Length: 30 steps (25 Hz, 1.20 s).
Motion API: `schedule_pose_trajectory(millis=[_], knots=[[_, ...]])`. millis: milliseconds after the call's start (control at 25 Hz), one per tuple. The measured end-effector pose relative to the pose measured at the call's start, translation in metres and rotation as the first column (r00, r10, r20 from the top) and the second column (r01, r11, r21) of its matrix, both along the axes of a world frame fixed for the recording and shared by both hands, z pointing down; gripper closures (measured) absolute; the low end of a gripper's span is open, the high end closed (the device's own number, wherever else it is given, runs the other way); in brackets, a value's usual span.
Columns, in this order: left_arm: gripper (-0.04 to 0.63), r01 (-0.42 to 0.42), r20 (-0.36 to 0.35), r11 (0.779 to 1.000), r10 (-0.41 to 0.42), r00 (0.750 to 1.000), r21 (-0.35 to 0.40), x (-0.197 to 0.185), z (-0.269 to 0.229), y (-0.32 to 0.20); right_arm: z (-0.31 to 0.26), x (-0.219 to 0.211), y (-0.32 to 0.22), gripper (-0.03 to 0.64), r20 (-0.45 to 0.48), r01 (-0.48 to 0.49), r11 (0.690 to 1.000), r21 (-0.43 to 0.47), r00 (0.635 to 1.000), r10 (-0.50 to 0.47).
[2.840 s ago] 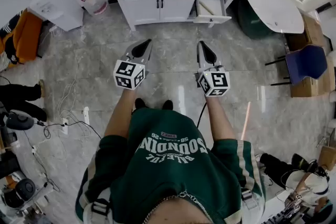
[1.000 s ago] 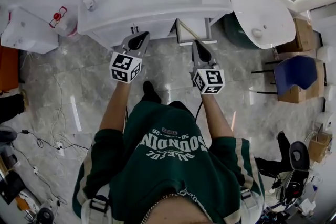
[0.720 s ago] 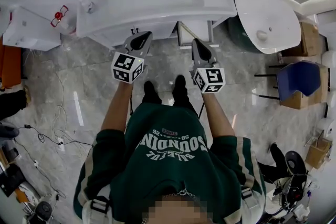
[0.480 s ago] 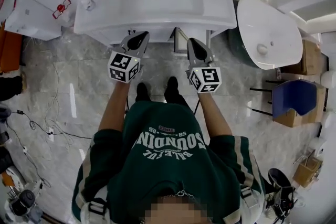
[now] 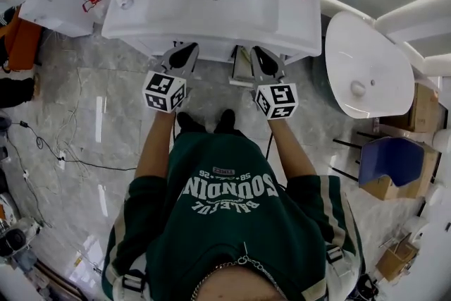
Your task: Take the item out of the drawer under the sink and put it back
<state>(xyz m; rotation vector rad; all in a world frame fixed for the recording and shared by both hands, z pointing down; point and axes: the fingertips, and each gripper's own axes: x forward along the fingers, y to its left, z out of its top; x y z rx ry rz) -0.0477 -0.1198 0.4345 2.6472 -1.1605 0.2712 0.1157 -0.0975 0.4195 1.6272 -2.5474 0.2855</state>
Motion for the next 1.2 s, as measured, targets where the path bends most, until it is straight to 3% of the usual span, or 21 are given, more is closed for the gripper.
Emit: schedule_pose_trajectory(millis=[520,840,1200], knots=[[0.551,0.001,0.028,0.998,0.001,1.0,-0.06,0.015,0.021,0.0,0.025,0.013,-0.006,0.612,-0.011,0.034,0.998,-0.05,0.999,-0.035],[0.551,-0.011,0.033,0.992,0.015,0.999,-0.126,0.028,0.051,0.003,0.08,0.034,0.006,0.547,-0.065,0.011,0.986,-0.167,0.998,-0.022],[0.551,-0.024,0.044,0.98,0.033,0.998,-0.197,0.037,0.089,0.008,0.174,0.039,0.017,0.514,-0.161,-0.002,0.93,-0.367,0.985,-0.062]])
